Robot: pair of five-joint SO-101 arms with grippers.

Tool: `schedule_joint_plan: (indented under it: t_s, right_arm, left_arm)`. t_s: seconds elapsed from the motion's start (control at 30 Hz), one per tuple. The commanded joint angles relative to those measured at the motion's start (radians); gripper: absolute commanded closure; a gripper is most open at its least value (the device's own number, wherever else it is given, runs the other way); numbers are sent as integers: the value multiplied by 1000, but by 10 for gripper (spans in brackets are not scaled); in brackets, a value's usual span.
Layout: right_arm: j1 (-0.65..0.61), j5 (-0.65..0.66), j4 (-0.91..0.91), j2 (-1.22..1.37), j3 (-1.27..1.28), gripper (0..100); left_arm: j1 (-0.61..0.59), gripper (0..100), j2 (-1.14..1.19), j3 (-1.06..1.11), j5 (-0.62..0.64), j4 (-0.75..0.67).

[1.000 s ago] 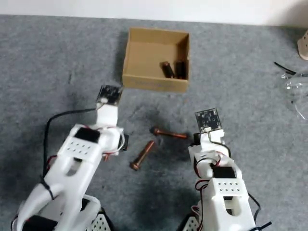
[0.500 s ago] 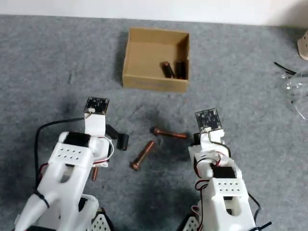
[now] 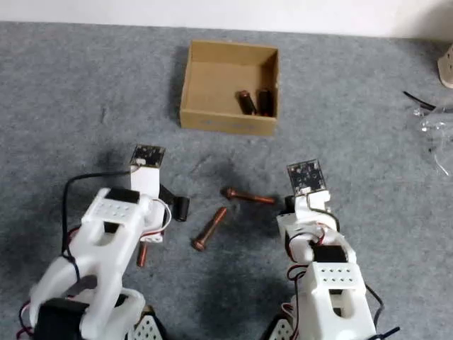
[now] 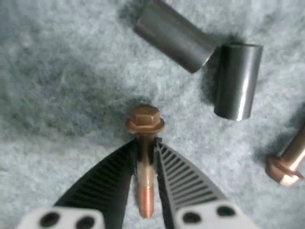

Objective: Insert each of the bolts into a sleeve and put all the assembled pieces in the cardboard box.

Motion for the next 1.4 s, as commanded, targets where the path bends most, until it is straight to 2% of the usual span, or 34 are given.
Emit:
schedule_joint_plan:
  t_s: [0.0,0.2,0.53,0.83,1.07,1.37]
  right_arm:
    - [-10,15,-12,-22,-4,994]
    - [-10,44,-12,-22,-4,994]
    - [-13,48,-12,-22,-4,994]
    - [-13,48,-45,-22,-1,994]
    - [-13,48,-45,-22,-1,994]
    - [-12,49,-47,-22,1,994]
  left_arm:
    - [-12,995,142,-113,-3,28]
    - [-12,995,254,-200,-5,86]
    - [-12,995,208,-220,-3,84]
    - [-13,995,-249,-243,-9,98]
    - [-12,995,-636,-246,-9,169]
    - [-12,995,-952,-243,-3,173]
